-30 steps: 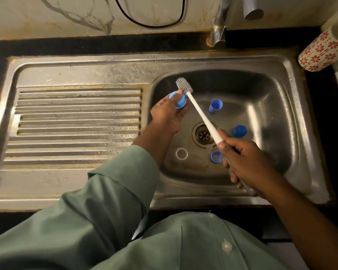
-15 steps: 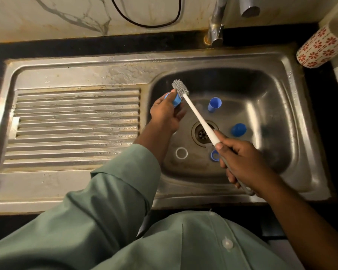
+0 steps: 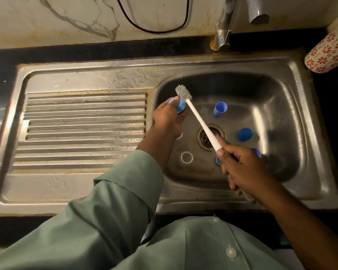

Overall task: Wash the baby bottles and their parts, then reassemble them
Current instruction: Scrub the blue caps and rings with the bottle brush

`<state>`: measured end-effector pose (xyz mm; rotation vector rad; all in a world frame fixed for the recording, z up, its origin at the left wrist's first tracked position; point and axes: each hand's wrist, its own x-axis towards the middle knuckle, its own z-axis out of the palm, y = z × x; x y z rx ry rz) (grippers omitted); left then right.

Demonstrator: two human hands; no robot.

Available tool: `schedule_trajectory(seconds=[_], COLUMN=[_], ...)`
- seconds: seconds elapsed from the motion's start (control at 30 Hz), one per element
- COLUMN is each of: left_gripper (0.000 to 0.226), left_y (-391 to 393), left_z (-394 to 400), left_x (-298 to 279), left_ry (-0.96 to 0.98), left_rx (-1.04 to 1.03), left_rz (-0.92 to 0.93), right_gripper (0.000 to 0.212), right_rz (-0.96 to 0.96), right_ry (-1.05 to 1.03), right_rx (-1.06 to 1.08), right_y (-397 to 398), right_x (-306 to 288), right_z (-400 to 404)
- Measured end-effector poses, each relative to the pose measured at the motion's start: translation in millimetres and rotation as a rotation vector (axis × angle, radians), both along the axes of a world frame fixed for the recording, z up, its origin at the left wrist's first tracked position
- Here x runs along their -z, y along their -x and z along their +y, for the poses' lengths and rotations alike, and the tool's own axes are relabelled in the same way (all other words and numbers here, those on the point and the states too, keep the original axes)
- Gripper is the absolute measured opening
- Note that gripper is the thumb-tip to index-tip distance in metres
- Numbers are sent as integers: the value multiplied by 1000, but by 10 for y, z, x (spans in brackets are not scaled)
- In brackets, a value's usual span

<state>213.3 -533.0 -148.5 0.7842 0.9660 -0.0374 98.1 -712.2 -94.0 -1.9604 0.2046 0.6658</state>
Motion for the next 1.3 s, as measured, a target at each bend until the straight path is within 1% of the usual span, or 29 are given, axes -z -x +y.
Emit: schedule_trajectory(seconds=[0.03,0.13,0.17,0.27,0.3,0.37,0.4,0.43,0.5,0.53,0.57,0.67,0.7,0.77,0.8,0.83,0.9,0.93,1.0,1.03,1.07,1.17,1.23,1.3], left_gripper=[34,21,19,11,13,22,24,26,34,34,35,37,33,16,14,16,28,31,24,20,17,11,11,17], left_y=[-8,-70,-85,-86,-99,-140,-146,-137,-63,-41,-38,-77,-92,-74,-78,-104,-169,-187,-155,-146,-147,-194,-179,-152], left_z=[-21,79,108,17,-2,69,106,120,25,-26,-41,93,121,75,38,21,75,96,48,20,10,49,13,-28], left_x=[-10,9,23,-34,-50,-42,-38,-30,-33,-49,-48,-61,-61,-80,-99,-100,-58,-41,-45,-40,-38,-26,-38,-39], left_ry=[11,33,24,-14,-12,-3,-7,-17,-59,-69,-61,-43,-33,-6,1,-10,-49,-75,-108,-82,-49,-5,16,25], left_rx=[36,-73,-78,77,61,-103,-148,-127,60,122,123,-80,-115,-71,-61,-92,-200,-197,-68,-7,13,-62,15,108], left_rz=[-5,-60,-77,-69,-61,-72,-93,-108,-67,-42,-43,-97,-106,-120,-110,-93,-64,-54,-52,-58,-50,-7,-34,-55], right_gripper=[38,36,35,33,30,26,26,28,36,39,40,41,41,39,38,36,32,33,37,38,37,37,38,38], right_rz=[-9,-7,5,-7,-15,-11,-1,8,10,6,-3,-23,-21,-14,-12,-8,-1,-3,-19,-24,-24,-12,-20,-55], right_ry=[12,15,8,15,15,-8,-27,-39,-18,-1,13,28,26,27,26,26,20,15,33,43,45,33,41,54], right_rx=[4,-23,-23,16,9,-25,-31,-28,-3,12,12,-51,-59,-38,-32,-35,-47,-47,-33,-27,-26,-38,-20,-2], right_y=[-30,23,54,-27,-63,-48,-8,19,-12,-51,-78,-40,-29,-48,-58,-46,22,38,-11,-51,-73,1,-12,-79], right_x=[4,-11,-18,-12,-24,-49,-59,-67,-45,-37,-41,-64,-66,-60,-60,-63,-71,-68,-45,-48,-56,-75,-71,-69], right_z=[8,-18,-17,44,63,71,70,82,109,118,119,95,87,81,81,84,108,127,150,150,142,108,125,131])
